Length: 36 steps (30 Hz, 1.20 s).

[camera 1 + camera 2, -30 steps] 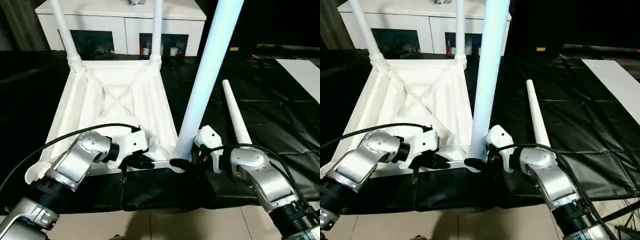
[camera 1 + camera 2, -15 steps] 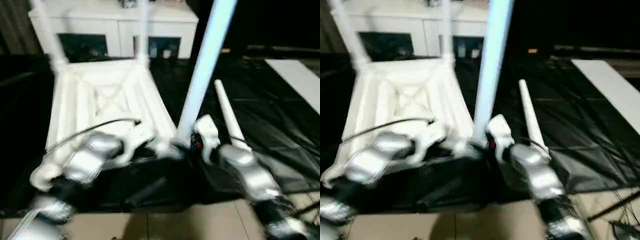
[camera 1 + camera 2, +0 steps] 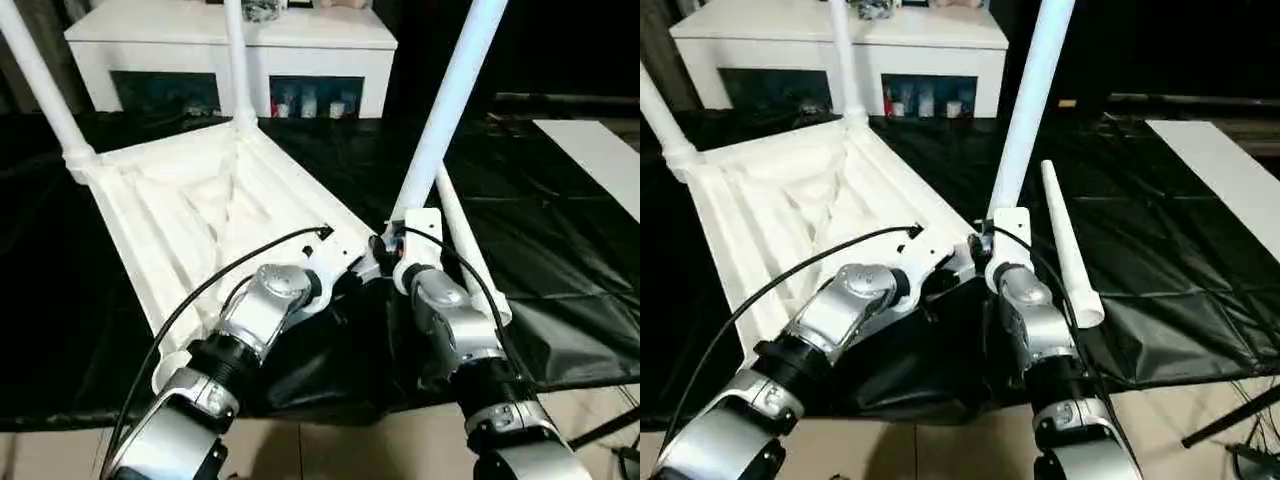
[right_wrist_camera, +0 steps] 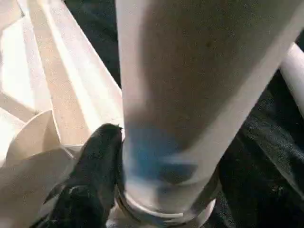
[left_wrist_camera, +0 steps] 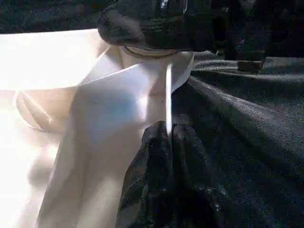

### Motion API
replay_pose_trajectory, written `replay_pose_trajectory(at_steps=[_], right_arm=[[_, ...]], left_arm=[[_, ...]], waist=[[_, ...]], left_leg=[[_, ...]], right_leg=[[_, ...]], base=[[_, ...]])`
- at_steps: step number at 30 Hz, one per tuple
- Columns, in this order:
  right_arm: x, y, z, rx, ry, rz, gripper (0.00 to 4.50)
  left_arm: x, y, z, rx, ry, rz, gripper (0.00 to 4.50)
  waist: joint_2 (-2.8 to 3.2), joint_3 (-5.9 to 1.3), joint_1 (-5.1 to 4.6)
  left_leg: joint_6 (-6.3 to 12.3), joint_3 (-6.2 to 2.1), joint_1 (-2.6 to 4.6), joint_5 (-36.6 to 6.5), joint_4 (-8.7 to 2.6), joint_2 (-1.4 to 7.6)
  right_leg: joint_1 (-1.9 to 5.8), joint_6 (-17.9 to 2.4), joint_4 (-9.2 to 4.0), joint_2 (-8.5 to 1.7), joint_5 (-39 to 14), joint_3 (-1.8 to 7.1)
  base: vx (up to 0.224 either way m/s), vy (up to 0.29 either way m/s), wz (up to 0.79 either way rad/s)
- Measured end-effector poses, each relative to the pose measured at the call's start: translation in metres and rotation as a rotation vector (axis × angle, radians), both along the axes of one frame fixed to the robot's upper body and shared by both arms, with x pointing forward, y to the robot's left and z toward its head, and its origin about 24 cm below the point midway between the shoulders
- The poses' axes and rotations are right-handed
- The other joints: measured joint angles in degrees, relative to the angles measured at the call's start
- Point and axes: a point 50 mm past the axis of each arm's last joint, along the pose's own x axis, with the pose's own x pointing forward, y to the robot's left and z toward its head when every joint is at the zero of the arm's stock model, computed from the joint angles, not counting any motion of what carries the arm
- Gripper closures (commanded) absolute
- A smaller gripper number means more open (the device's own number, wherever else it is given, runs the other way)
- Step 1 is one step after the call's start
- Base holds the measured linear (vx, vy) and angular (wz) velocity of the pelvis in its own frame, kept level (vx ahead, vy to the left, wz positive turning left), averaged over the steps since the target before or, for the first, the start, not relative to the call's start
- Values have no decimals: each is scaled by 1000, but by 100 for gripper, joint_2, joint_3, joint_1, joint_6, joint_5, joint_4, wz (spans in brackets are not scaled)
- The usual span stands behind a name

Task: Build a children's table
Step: Rotate leg to tighten

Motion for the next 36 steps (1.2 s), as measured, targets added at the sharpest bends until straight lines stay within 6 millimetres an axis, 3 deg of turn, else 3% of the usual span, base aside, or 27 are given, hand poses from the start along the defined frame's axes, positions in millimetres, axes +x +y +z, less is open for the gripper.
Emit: replay_pose_trajectory(at_steps=[5,11,14,19,23,26,28,31,33,36], right_arm=[[-9,0,-7,-14,5,-24,68],[-13,-11,11,-48,-95,-63,68],[-18,-17,15,-55,-121,-52,64],[-27,-14,16,-69,-123,16,64],[-32,-16,12,-85,-100,60,64],[-32,-13,13,-82,-102,74,64],[-34,-3,14,-71,-105,123,64],[-35,1,11,-76,-89,152,64],[-36,6,10,-80,-83,184,64],[-37,7,8,-95,-74,196,64]], left_arm=[[10,9,3,25,-58,27,450],[17,11,4,16,-101,51,450],[21,15,13,-73,-132,93,390],[21,25,48,-228,-176,75,349],[2,69,60,-313,-109,19,318],[-5,83,63,-324,-90,-3,298],[-15,108,67,-292,-78,-38,288],[-19,173,84,-205,-110,94,271],[-23,236,102,-109,-177,324,253],[-31,274,117,-51,-242,501,238]], waist=[[15,14,-55],[26,20,-40],[17,33,-42],[28,37,-49],[44,46,-60],[75,66,-7],[68,75,-65],[52,89,-100],[50,92,-117],[54,94,-19]], left_leg=[[0,-3,-38,1,-4,3],[0,0,-37,1,-10,3],[-1,-2,-55,1,-7,10],[28,8,-106,-3,-24,10],[29,10,-122,-4,-20,30],[6,16,-120,-11,-1,32],[3,25,-111,-10,1,33],[-21,21,-109,5,0,38],[-26,12,-97,7,-3,39],[-26,11,-96,6,-4,32]], right_leg=[[-43,2,1,2,13,-6],[-43,12,2,2,33,-3],[-58,12,1,6,70,-8],[-114,-20,-8,6,66,-8],[-132,-40,7,17,54,-21],[-116,-40,10,14,56,-14],[-117,-42,16,14,60,-5],[-125,-40,32,19,64,-9],[-122,-38,37,27,63,-9],[-104,-28,32,20,55,-2]], base=[[0,0,0],[0,0,0],[0,0,0],[10,0,0],[0,0,0],[0,0,0],[0,0,0],[0,0,0],[0,0,0],[0,0,0]])
